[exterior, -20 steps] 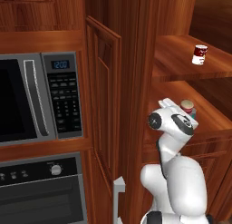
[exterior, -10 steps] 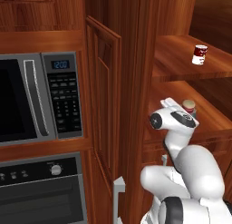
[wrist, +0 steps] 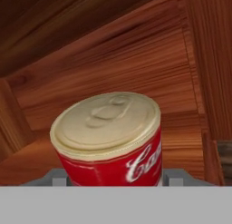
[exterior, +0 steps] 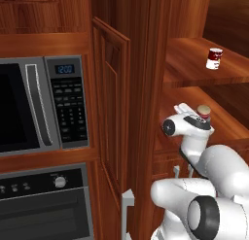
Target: Stack two cans on top of the other two cans in the cabinet.
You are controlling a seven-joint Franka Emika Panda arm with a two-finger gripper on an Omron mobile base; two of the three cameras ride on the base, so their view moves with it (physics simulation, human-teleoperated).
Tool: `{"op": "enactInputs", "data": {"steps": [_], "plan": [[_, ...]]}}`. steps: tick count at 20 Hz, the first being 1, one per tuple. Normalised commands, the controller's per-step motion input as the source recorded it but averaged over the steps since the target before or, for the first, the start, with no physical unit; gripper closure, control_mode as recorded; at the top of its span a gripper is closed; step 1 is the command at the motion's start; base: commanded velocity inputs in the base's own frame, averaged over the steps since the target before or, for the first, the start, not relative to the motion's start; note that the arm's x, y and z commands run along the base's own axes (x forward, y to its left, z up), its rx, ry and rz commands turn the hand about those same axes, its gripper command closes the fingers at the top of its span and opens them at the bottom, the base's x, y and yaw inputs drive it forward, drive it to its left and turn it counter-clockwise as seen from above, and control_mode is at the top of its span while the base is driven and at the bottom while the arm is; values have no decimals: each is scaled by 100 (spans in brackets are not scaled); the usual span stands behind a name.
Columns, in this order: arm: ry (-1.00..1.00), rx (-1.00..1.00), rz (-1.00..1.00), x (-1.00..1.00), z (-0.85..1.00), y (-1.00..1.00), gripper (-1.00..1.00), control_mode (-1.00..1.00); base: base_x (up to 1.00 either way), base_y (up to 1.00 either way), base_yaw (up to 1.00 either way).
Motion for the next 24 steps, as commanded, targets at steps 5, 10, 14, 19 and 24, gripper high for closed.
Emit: {"op": "enactInputs", "data": {"steps": [5, 10, 14, 19, 24], "plan": [[0, 0, -7, 19, 0, -11, 100, -100, 0, 0, 0], [0, 0, -4, 20, -3, -7, 100, -100, 0, 0, 0], [0, 0, -1, 17, -1, -7, 100, -100, 0, 0, 0], [0, 0, 0, 8, -4, -13, 100, -100, 0, 0, 0], [0, 0, 0, 2, -8, -15, 100, -100, 0, 0, 0]]}}
